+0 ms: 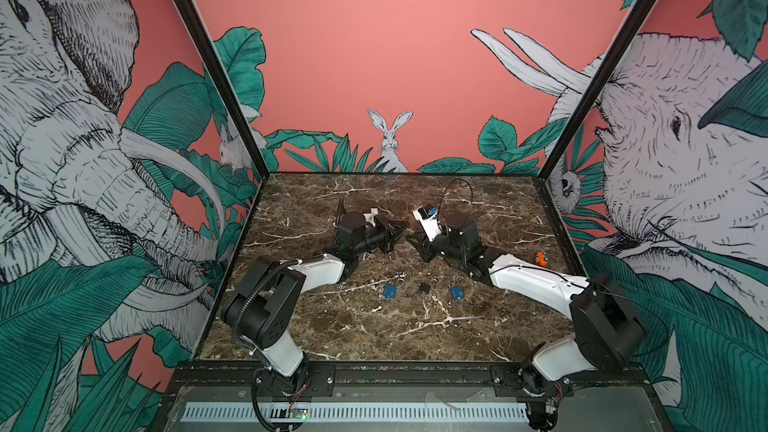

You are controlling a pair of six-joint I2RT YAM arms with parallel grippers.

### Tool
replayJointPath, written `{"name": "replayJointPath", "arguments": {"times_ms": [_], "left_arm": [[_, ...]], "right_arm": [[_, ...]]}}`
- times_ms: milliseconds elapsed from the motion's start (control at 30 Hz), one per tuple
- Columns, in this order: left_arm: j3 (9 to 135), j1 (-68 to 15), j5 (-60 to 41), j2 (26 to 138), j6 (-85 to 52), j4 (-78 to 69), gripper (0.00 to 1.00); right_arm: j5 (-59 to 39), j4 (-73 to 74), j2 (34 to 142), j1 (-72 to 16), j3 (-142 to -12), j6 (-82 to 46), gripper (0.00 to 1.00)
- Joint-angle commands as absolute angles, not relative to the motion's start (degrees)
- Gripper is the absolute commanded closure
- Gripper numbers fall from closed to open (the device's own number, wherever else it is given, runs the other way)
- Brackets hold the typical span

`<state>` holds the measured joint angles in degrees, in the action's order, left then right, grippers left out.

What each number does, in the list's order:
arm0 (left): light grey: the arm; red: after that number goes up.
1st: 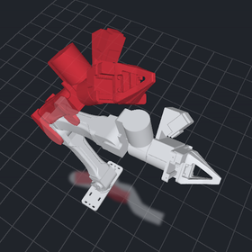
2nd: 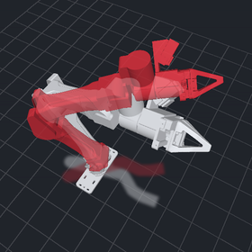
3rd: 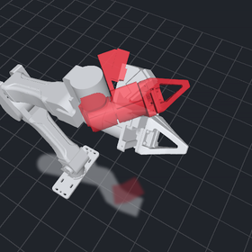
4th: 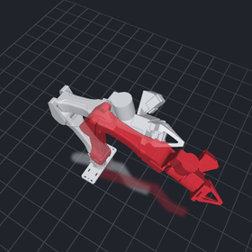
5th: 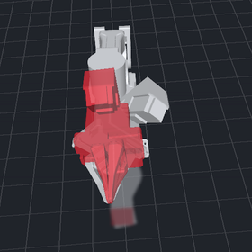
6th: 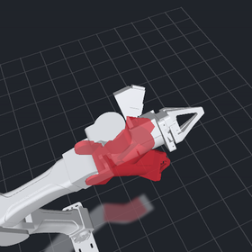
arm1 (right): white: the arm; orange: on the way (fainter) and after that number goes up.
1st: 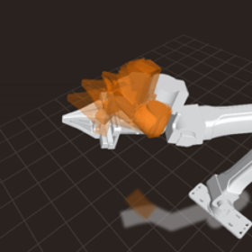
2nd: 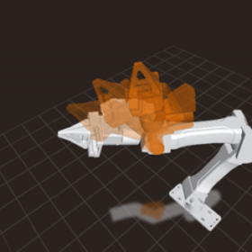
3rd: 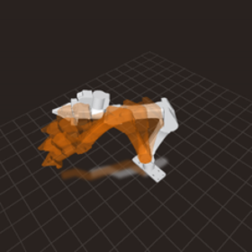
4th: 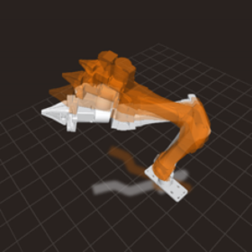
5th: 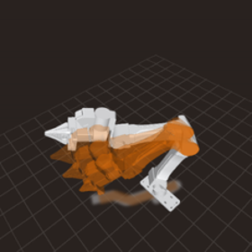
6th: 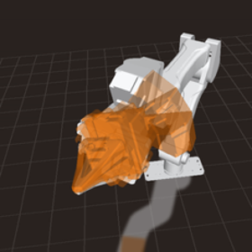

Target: Lock with the key

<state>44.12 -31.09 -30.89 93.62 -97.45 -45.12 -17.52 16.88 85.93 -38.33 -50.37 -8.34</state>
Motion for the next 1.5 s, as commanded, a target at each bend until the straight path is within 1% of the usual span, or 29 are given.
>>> {"name": "replayJointPath", "arguments": {"times_ms": [0,200,267,400,533,733,767,800,833,867,900,967,1000,1100,1167,1233,1300,1333,1367,1433,1467], "left_arm": [[45.9,-31.5,-31.2,91.5,-97.6,-47.1,1.0],[46.4,-31.9,-31.4,91.8,-97.2,-46.6,1.0],[46.3,-31.9,-31.4,91.9,-97.3,-46.8,1.0],[46.4,-32.0,-31.6,92.3,-97.5,-47.1,1.0],[46.2,-32.0,-31.7,92.4,-97.4,-46.8,1.0],[45.7,-32.0,-31.7,93.2,-97.6,-48.0,1.0],[45.8,-31.8,-31.7,93.3,-97.1,-48.3,0.96],[46.0,-31.1,-32.3,93.5,-96.1,-48.7,0.68],[46.3,-30.1,-32.7,93.4,-94.4,-47.8,0.47],[47.0,-28.9,-33.2,93.1,-91.6,-45.9,0.33],[47.6,-28.0,-33.6,92.8,-88.4,-43.5,0.22],[49.8,-25.5,-34.0,91.8,-80.1,-36.8,0.14],[50.7,-24.5,-35.4,91.6,-76.9,-35.4,0.11],[54.5,-22.1,-38.1,91.5,-62.9,-28.6,0.11],[55.9,-21.1,-39.3,91.6,-54.7,-28.0,0.12],[56.2,-20.9,-41.1,91.6,-48.0,-29.3,0.13],[57.2,-21.0,-43.1,91.7,-41.6,-27.2,0.15],[57.2,-21.1,-44.1,91.8,-39.6,-27.7,0.16],[57.1,-21.1,-45.4,92.0,-38.6,-28.3,0.17],[56.1,-21.0,-47.8,92.2,-40.5,-33.7,0.18],[55.5,-21.0,-49.0,92.3,-42.0,-36.7,0.19]], "right_arm": [[-18.4,19.0,84.4,-38.1,-49.9,-9.0,0.81],[-18.5,19.8,83.6,-38.0,-49.2,-9.2,0.82],[-18.5,20.1,83.3,-37.8,-49.1,-9.4,0.84],[-19.0,20.8,82.8,-37.6,-48.7,-9.9,0.9],[-19.4,22.2,81.8,-37.4,-48.0,-10.9,1.0],[-21.5,23.9,80.0,-36.4,-47.6,-13.7,1.0],[-22.0,23.5,79.9,-35.9,-48.0,-14.7,1.0],[-23.2,22.3,80.0,-35.2,-48.7,-17.0,1.0],[-24.9,20.3,80.1,-34.3,-49.7,-19.1,1.0],[-26.4,18.5,80.2,-33.4,-50.7,-21.0,1.0],[-27.9,16.3,80.4,-32.5,-51.7,-22.9,1.0],[-31.7,11.1,80.1,-30.5,-53.3,-26.7,1.0],[-33.3,9.2,79.7,-29.7,-53.7,-28.0,1.0],[-40.6,3.2,78.7,-26.9,-55.3,-33.0,1.0],[-47.7,2.7,78.2,-25.1,-55.7,-39.0,1.0],[-51.4,0.3,77.8,-23.7,-56.5,-44.0,1.0],[-56.1,-3.4,78.5,-22.7,-58.0,-47.5,1.0],[-58.3,-3.1,78.3,-22.4,-58.0,-49.7,1.0],[-60.0,1.1,77.9,-22.3,-56.9,-53.5,1.0],[-61.6,8.3,77.1,-22.2,-54.8,-60.2,1.0],[-62.5,9.8,76.9,-22.3,-54.7,-61.2,1.0]]}}
